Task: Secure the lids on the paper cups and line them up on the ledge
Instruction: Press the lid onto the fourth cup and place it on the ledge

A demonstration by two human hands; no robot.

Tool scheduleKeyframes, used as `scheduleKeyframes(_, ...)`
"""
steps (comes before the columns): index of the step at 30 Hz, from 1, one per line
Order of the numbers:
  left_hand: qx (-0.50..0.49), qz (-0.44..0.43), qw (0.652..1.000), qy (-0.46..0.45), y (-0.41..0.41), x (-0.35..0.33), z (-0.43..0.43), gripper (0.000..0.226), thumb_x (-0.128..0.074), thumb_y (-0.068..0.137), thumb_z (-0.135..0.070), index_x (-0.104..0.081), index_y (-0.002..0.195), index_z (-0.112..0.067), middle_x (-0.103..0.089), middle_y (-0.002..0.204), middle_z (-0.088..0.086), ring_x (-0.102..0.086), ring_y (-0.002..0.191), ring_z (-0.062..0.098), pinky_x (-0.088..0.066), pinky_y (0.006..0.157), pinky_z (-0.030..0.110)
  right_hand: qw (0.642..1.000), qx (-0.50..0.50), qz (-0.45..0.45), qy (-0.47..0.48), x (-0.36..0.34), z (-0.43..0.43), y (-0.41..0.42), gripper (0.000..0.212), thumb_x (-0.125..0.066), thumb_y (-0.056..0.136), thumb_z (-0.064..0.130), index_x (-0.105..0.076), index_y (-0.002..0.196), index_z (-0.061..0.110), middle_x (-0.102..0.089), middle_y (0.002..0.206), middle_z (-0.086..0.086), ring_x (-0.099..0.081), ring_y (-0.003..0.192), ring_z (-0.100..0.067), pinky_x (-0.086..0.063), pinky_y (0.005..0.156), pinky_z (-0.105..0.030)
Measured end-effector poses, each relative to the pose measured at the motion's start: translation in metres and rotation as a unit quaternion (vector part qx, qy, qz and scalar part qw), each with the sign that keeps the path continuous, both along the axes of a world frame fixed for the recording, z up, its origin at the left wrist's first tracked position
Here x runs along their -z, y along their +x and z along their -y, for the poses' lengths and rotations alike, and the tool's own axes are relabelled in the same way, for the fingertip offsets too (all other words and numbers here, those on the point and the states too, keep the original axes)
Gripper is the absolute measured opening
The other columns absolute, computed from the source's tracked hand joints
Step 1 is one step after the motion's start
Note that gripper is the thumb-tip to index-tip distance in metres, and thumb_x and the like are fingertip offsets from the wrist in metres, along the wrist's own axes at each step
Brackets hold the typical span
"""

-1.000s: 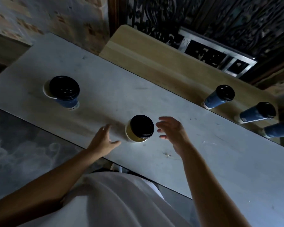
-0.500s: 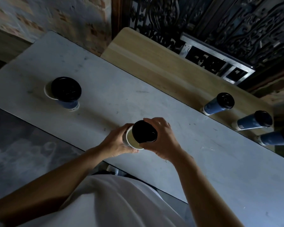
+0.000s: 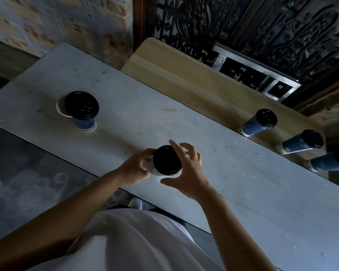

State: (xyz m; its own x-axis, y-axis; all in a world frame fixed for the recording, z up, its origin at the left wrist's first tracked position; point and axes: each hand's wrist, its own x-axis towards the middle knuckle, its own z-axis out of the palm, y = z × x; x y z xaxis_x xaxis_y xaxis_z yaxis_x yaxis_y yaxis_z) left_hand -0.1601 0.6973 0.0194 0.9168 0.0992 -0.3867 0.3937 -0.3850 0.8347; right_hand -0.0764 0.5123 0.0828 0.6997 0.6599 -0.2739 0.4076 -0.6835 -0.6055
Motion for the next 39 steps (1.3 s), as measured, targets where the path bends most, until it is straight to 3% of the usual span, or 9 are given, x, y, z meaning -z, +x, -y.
scheduleKeyframes(3, -0.069, -0.061, 0.994, -0.060, -0.002, -0.002, -0.006, 0.033, -0.054, 0.093, 0.006, -0.068, 0.097, -0.023, -0.074, 0.085, -0.017, -0.068, 0.086, -0.003, -0.053, 0.082, 0.025, 0.978, 0.153, -0.092, 0.111, 0.001, 0.009, -0.001, 0.086, -0.077, 0.076, 0.046, -0.031, 0.148, 0.044, -0.033, 0.147, 0.006, -0.036, 0.131, -0.018, -0.039, 0.103, -0.040)
scheduleKeyframes(6, -0.211, -0.081, 0.955, -0.193, -0.004, -0.009, 0.001, 0.022, -0.051, 0.100, -0.012, -0.069, 0.113, -0.009, -0.073, 0.111, 0.008, -0.067, 0.108, 0.022, -0.056, 0.085, 0.038, 0.890, 0.331, -0.244, 0.198, 0.012, 0.010, -0.005, 0.047, -0.060, 0.094, 0.041, -0.051, 0.139, 0.031, -0.053, 0.141, -0.002, -0.057, 0.115, -0.022, -0.052, 0.090, -0.041)
scheduleKeyframes(11, -0.284, -0.044, 0.935, -0.207, 0.004, -0.015, 0.032, 0.034, -0.043, 0.105, -0.031, -0.061, 0.122, -0.007, -0.064, 0.120, 0.018, -0.065, 0.108, 0.031, -0.062, 0.066, 0.031, 0.792, 0.388, -0.400, 0.250, 0.021, 0.000, -0.024, 0.017, -0.055, 0.098, 0.035, -0.071, 0.100, 0.029, -0.067, 0.120, -0.006, -0.062, 0.112, -0.031, -0.055, 0.092, -0.049)
scheduleKeyframes(18, -0.284, 0.019, 0.950, -0.131, -0.004, -0.010, 0.038, 0.030, -0.046, 0.104, -0.032, -0.063, 0.118, -0.013, -0.063, 0.120, 0.011, -0.064, 0.112, 0.030, -0.064, 0.067, 0.038, 0.809, 0.393, -0.350, 0.262, 0.028, -0.006, -0.024, 0.026, -0.047, 0.102, 0.034, -0.070, 0.111, 0.023, -0.068, 0.117, -0.008, -0.066, 0.108, -0.027, -0.061, 0.080, -0.048)
scheduleKeyframes(23, -0.228, 0.081, 0.970, 0.002, -0.010, -0.010, 0.038, 0.042, -0.036, 0.102, -0.040, -0.057, 0.129, -0.017, -0.066, 0.120, 0.005, -0.064, 0.112, 0.021, -0.060, 0.087, 0.048, 0.839, 0.388, -0.292, 0.247, 0.037, -0.012, -0.026, 0.025, -0.042, 0.103, 0.030, -0.065, 0.111, 0.024, -0.064, 0.110, -0.004, -0.062, 0.107, -0.021, -0.062, 0.069, -0.049)
scheduleKeyframes(28, -0.209, 0.096, 0.973, 0.016, 0.000, -0.009, 0.037, 0.034, -0.039, 0.107, -0.022, -0.055, 0.135, -0.013, -0.063, 0.130, 0.006, -0.059, 0.120, 0.017, -0.055, 0.097, 0.049, 0.796, 0.400, -0.358, 0.281, 0.036, -0.017, -0.027, 0.022, -0.044, 0.103, 0.031, -0.062, 0.112, 0.023, -0.062, 0.120, -0.008, -0.062, 0.112, -0.025, -0.059, 0.077, -0.056)
scheduleKeyframes(33, -0.257, 0.070, 0.962, -0.058, 0.001, -0.011, 0.046, 0.032, -0.038, 0.105, -0.025, -0.058, 0.130, -0.022, -0.063, 0.128, 0.002, -0.062, 0.115, 0.017, -0.060, 0.087, 0.047, 0.756, 0.397, -0.400, 0.332, 0.036, -0.005, -0.029, 0.028, -0.044, 0.105, 0.030, -0.064, 0.122, 0.020, -0.066, 0.125, -0.004, -0.058, 0.122, -0.020, -0.051, 0.099, -0.049)
scheduleKeyframes(35, -0.296, 0.026, 0.948, -0.115, 0.004, -0.017, 0.050, 0.028, -0.040, 0.105, -0.023, -0.062, 0.123, -0.023, -0.064, 0.121, 0.003, -0.064, 0.106, 0.015, -0.063, 0.077, 0.044, 0.766, 0.396, -0.380, 0.336, 0.040, -0.002, -0.033, 0.031, -0.042, 0.105, 0.030, -0.065, 0.123, 0.019, -0.066, 0.125, -0.006, -0.058, 0.122, -0.021, -0.054, 0.096, -0.044)
scheduleKeyframes(39, -0.283, 0.003, 0.956, -0.074, 0.013, -0.027, 0.038, 0.026, -0.048, 0.102, -0.037, -0.063, 0.103, -0.015, -0.067, 0.095, 0.003, -0.069, 0.087, 0.023, -0.064, 0.068, 0.045, 0.788, 0.387, -0.380, 0.292, 0.037, -0.001, -0.024, 0.033, -0.043, 0.104, 0.036, -0.069, 0.115, 0.019, -0.065, 0.123, -0.010, -0.059, 0.119, -0.026, -0.060, 0.080, -0.041)
